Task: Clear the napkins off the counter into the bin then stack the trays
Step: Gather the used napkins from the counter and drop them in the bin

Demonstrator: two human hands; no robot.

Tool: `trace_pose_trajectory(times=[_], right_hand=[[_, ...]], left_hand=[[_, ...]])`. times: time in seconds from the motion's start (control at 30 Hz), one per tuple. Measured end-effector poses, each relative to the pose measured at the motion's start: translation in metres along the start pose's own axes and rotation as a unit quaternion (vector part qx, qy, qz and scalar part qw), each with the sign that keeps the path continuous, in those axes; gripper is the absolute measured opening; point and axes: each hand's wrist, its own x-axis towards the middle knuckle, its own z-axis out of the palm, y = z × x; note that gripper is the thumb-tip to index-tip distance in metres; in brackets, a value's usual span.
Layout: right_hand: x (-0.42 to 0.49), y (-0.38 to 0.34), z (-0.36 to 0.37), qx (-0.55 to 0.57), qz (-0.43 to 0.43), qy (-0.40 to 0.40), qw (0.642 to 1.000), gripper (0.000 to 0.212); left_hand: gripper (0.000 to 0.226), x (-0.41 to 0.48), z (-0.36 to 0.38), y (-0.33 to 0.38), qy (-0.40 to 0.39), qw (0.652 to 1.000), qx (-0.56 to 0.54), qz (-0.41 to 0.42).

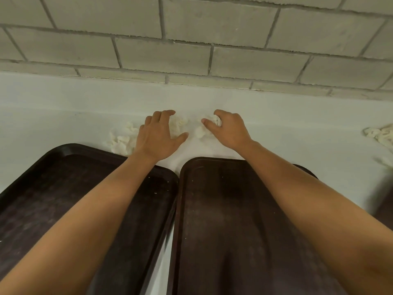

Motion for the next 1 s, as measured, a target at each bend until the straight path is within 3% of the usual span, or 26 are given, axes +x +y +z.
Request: trace_pose_trajectory(times=[0.17,0.27,0.53,1.0], right_hand=[[-0.001,0.007,-0.004,0.009,0.025,0.030,0.999,0.040],[-0.002,0.009,-0.004,0.007,0.029,0.027,0.999,0.040],[-0.006,0.012,-0.001,-0.001,0.043,0.004,0.999,0.038],[-0.014,0.006,-0.005,0.000,0.043,0.013,0.999,0.041]], left_hand=[[0.073,0.013,0.017,0.002,-0.061,0.997,0.036,0.008],[0.064,0.018,0.025,0.003,-0.071,0.995,0.063,0.015],[0.031,0.023,0.035,0.001,-0.028,0.995,0.081,0.053],[0.033,0.019,0.027,0.013,0.079,0.991,0.024,0.108]])
